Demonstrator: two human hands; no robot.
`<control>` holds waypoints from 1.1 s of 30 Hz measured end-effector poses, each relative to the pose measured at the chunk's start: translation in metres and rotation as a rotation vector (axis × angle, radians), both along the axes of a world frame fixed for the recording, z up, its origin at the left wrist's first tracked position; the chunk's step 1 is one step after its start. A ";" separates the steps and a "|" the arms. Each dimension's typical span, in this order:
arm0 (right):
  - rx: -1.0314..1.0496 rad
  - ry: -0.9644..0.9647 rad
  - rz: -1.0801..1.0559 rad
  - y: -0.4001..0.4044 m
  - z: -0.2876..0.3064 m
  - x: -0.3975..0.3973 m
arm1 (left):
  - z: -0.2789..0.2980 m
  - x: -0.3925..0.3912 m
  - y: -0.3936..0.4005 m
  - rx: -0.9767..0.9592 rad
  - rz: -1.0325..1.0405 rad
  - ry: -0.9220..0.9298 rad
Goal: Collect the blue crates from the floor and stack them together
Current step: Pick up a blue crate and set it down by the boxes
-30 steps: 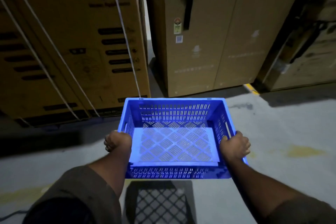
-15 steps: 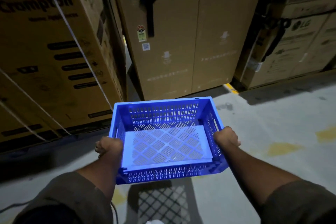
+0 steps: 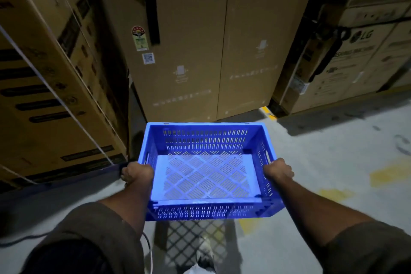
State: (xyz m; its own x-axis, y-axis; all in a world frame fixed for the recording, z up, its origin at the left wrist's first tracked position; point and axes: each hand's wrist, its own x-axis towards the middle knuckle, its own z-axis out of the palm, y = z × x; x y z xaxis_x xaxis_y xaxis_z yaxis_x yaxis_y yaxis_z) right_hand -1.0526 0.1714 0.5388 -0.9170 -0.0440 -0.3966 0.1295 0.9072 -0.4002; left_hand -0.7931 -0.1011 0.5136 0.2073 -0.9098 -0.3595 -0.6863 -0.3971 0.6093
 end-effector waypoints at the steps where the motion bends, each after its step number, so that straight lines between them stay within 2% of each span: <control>1: 0.005 -0.004 0.002 -0.007 0.001 -0.015 | 0.001 -0.016 -0.007 0.011 -0.007 -0.007; 7: -0.027 -0.002 0.000 -0.042 0.003 -0.095 | -0.002 -0.099 -0.046 0.064 0.053 0.096; 9: -0.044 -0.017 -0.020 -0.048 0.001 -0.116 | -0.026 -0.117 -0.065 0.063 -0.037 0.072; 11: -0.060 -0.018 -0.020 -0.058 -0.002 -0.139 | -0.079 -0.135 -0.100 0.082 -0.039 0.047; 13: -0.068 -0.014 -0.002 -0.069 -0.004 -0.165 | -0.075 -0.152 -0.103 0.122 -0.051 0.018; 16: -0.086 -0.028 0.035 -0.085 -0.013 -0.207 | -0.036 -0.184 -0.086 0.136 -0.097 -0.010; 18: -0.095 -0.036 0.075 -0.096 -0.022 -0.238 | -0.041 -0.208 -0.086 0.131 -0.100 0.012; 21: -0.110 -0.025 0.152 -0.113 -0.039 -0.289 | -0.095 -0.240 -0.104 0.098 0.041 -0.030; 23: -0.100 -0.009 0.220 -0.123 -0.053 -0.324 | -0.101 -0.268 -0.095 0.091 0.121 -0.050; 26: -0.080 0.003 0.257 -0.135 -0.072 -0.366 | -0.080 -0.310 -0.071 0.081 0.152 -0.076; 33: -0.085 0.012 0.301 -0.158 -0.123 -0.433 | -0.134 -0.363 -0.066 0.074 0.216 -0.074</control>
State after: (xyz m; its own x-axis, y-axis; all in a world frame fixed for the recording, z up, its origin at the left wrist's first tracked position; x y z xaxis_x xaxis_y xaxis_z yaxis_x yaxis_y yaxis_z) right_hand -1.4859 0.0139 0.4160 -0.8622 -0.3471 -0.3690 -0.1451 0.8671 -0.4765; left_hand -1.1564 -0.1675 0.3792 0.4227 -0.8133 -0.3999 -0.6219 -0.5813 0.5248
